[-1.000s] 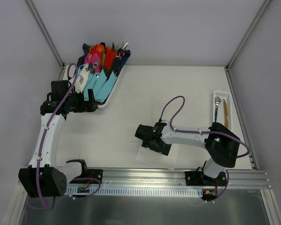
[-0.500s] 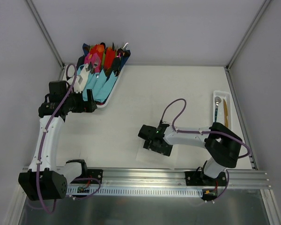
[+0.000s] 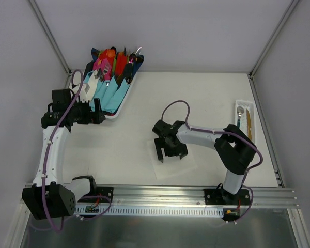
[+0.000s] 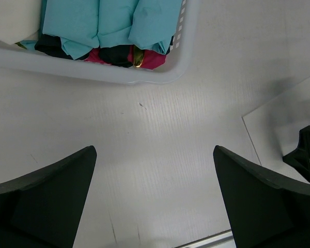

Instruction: Place the utensils on the paper napkin and roll it up

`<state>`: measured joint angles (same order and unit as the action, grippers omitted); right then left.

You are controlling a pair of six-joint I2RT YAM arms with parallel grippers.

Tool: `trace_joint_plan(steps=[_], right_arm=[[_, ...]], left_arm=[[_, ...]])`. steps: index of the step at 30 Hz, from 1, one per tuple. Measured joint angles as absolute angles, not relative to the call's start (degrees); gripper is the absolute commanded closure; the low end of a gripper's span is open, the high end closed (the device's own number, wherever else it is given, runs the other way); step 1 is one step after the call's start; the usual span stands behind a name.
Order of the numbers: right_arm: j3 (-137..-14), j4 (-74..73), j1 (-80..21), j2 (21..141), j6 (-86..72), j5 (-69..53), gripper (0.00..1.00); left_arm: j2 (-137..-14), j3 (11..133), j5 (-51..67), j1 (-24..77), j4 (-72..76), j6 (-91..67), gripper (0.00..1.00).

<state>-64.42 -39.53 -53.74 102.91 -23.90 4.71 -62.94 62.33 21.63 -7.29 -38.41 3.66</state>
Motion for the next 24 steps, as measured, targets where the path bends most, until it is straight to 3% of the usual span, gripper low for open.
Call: trace_joint_plan(steps=[12,24], right_arm=[[-72.3,-36.9,-44.3,108.5,1.7,3.7,0.02],[-77.8,-35.8,-41.1,111.4,9.9,2.7,0.01]], left_arm=[[-65.6,63.4,24.5,-8.4,-38.4,4.1,0.01],[-66.5,64.4,26.0,-8.7,-38.4,4.3,0.01]])
